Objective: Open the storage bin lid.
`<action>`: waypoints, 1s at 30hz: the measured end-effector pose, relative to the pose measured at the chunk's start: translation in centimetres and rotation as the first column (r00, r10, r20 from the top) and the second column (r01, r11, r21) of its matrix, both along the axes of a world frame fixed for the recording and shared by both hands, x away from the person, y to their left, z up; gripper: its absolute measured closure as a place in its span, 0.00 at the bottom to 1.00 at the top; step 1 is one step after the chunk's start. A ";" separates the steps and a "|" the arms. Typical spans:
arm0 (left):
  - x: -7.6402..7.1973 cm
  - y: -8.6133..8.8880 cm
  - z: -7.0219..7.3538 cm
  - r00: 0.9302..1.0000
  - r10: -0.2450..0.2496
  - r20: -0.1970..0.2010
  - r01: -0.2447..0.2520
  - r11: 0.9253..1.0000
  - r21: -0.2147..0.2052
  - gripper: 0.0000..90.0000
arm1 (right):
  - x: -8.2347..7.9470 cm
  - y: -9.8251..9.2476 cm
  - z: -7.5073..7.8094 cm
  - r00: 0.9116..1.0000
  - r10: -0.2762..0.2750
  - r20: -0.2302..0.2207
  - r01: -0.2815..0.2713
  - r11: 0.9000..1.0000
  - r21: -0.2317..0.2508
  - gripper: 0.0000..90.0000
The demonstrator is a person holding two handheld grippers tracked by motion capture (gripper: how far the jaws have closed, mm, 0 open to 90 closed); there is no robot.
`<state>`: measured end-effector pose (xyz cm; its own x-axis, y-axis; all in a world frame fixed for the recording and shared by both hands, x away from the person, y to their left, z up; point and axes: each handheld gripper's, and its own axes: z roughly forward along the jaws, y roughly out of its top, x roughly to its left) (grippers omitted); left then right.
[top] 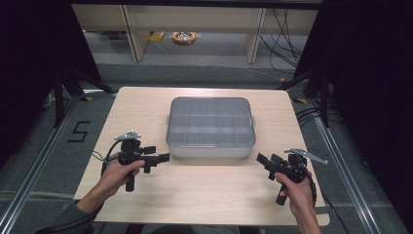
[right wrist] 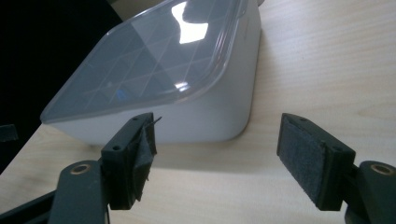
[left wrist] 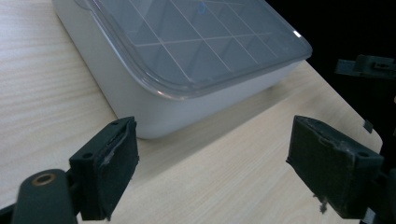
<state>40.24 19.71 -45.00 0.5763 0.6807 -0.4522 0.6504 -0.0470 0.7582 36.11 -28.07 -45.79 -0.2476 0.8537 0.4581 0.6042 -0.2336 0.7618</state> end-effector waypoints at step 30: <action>5.8 -1.2 1.5 0.997 0.076 -0.016 -0.077 0.997 -0.002 0.17 | 7.8 1.0 2.0 1.000 -0.024 -0.010 0.024 1.000 0.016 0.33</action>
<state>46.06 18.46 -43.45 0.5153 0.7214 -0.4627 0.6640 0.0053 0.7477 43.96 -27.05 -43.78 -0.2223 0.8519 0.4741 0.6056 -0.2604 0.7519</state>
